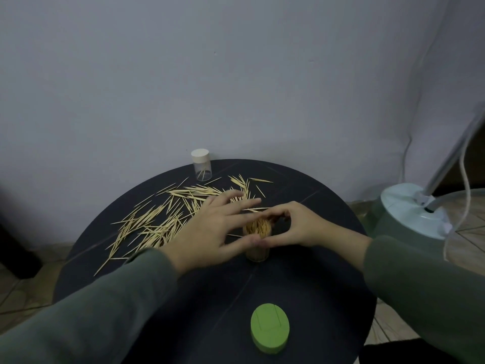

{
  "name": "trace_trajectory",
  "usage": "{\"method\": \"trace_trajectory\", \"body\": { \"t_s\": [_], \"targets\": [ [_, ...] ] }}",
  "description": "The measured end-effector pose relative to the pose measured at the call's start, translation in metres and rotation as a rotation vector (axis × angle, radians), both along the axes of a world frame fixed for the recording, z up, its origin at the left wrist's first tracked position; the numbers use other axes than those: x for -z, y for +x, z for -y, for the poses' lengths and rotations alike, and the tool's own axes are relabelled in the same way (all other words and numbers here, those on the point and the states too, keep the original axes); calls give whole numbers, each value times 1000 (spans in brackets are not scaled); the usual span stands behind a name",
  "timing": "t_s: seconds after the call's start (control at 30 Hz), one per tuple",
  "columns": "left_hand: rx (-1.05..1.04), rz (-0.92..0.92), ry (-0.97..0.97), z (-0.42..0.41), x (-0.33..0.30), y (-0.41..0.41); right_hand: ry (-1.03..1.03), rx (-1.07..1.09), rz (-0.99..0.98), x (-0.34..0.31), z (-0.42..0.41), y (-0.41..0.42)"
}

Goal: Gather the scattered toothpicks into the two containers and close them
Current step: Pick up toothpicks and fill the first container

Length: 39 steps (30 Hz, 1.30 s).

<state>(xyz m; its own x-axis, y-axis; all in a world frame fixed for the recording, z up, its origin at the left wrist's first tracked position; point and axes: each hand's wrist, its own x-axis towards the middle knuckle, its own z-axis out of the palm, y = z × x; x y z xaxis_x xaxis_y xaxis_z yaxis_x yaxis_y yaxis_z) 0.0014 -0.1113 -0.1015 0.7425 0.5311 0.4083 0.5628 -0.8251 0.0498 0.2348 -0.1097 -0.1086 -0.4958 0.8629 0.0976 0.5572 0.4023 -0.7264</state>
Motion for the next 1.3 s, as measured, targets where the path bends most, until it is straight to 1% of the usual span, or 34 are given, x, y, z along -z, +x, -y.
{"method": "trace_trajectory", "body": {
  "t_s": [0.03, 0.1, 0.17, 0.27, 0.33, 0.37, 0.4, 0.43, 0.47, 0.5, 0.53, 0.6, 0.7, 0.8, 0.87, 0.97, 1.07, 1.2, 1.27, 1.3],
  "targets": [
    [-2, 10, 9, -1, -1, -1, -6, -3, -2, 0, 0, 0],
    [31, -31, 38, -3, -1, -3, -15, -7, -12, 1, -1, 1],
    [54, -28, 13, -3, 1, -3, -13, -18, -7, 1, -1, 2],
    [-43, 186, -94, -8, 3, -1, -87, -79, -126, 2, -5, 5],
    [-189, 273, -82, -15, 5, 2, -102, -25, -150, 3, -10, 5],
    [-280, 252, -97, -20, 5, 1, -53, 45, -80, 4, -13, 4],
    [-369, 184, -146, -26, 7, 0, 30, 115, 68, 5, -18, 3],
    [-429, 76, -216, -31, 9, -2, 123, 163, 267, 7, -21, 2],
    [-445, -47, -282, -35, 11, -5, 190, 183, 443, 8, -23, -2],
    [-436, -159, -335, -37, 12, -7, 209, 190, 557, 9, -25, -5],
    [-414, -234, -371, -40, 14, -7, 198, 199, 603, 9, -27, -9],
    [-377, -277, -388, -41, 16, -4, 182, 214, 596, 10, -31, -14],
    [-364, -238, -333, -42, 18, 3, 232, 199, 575, 8, -35, -20],
    [-428, -208, -275, -45, 22, 3, 247, 208, 556, 10, -40, -22],
    [-487, -212, -273, -49, 25, 1, 254, 243, 554, 12, -44, -23],
    [-516, -228, -282, -53, 28, -2, 213, 311, 574, 13, -49, -26],
    [-501, -249, -242, -54, 26, -2, 160, 364, 607, 15, -53, -26],
    [-477, -301, -165, -53, 23, 5, 210, 426, 574, 16, -56, -26],
    [-469, -335, -140, -52, 22, 8, 244, 434, 606, 15, -56, -30],
    [-470, -342, -127, -51, 21, 9, 279, 420, 654, 14, -55, -32]
  ]
}}
